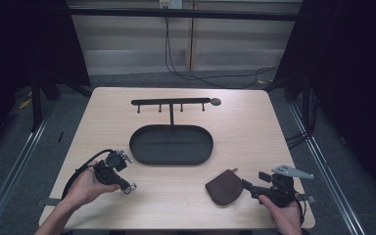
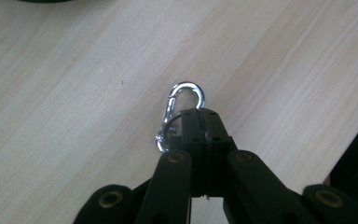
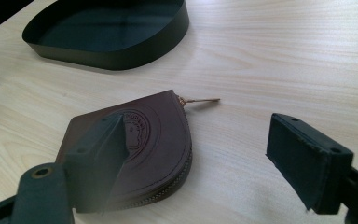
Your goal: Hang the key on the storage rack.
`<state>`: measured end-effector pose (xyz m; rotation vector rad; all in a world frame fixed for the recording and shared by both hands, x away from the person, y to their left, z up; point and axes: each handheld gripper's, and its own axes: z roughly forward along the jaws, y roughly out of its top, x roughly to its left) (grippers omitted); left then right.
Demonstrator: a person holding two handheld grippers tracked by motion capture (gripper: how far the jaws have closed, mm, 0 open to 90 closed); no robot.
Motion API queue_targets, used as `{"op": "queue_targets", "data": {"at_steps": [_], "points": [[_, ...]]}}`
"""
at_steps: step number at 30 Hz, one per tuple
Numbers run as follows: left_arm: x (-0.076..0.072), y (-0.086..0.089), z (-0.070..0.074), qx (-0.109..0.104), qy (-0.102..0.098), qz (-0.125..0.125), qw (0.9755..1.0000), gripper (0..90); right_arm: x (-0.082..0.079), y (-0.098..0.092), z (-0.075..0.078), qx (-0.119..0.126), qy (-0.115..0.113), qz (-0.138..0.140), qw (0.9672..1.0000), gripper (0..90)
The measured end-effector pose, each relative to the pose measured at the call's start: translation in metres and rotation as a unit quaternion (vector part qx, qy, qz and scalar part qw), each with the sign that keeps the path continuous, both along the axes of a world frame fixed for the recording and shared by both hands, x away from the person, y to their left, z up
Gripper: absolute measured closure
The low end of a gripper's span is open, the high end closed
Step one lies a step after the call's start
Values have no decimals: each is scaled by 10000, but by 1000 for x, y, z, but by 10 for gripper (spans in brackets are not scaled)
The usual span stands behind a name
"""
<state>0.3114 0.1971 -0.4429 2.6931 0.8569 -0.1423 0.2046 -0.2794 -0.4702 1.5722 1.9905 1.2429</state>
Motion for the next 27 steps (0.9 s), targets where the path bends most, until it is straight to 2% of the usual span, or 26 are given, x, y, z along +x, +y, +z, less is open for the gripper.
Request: {"op": "queue_targets", "data": {"at_steps": [3, 7, 11, 16, 20, 24, 27], "points": [[4, 0, -2, -7, -57, 15, 10000, 805, 0, 0, 0, 13, 21, 16, 10000, 198], [9, -2, -6, 103, -51, -20, 9999, 677, 0, 0, 0, 16, 34, 32, 10000, 198], [11, -3, -13, 184, -34, -76, 9998, 605, 0, 0, 0, 33, 39, 38, 10000, 198], [9, -6, -16, 225, -50, -194, 9995, 617, 0, 0, 0, 40, 40, 39, 10000, 196], [7, -9, -17, 233, -95, -296, 9992, 686, 1, 0, 0, 36, 47, 36, 10000, 195], [6, -7, -13, 150, -91, -281, 9995, 800, 1, 0, -1, 40, 55, 23, 10000, 194], [6, -6, -11, 124, -57, -284, 9995, 825, 1, 0, -1, 28, 71, 15, 10000, 192]]}}
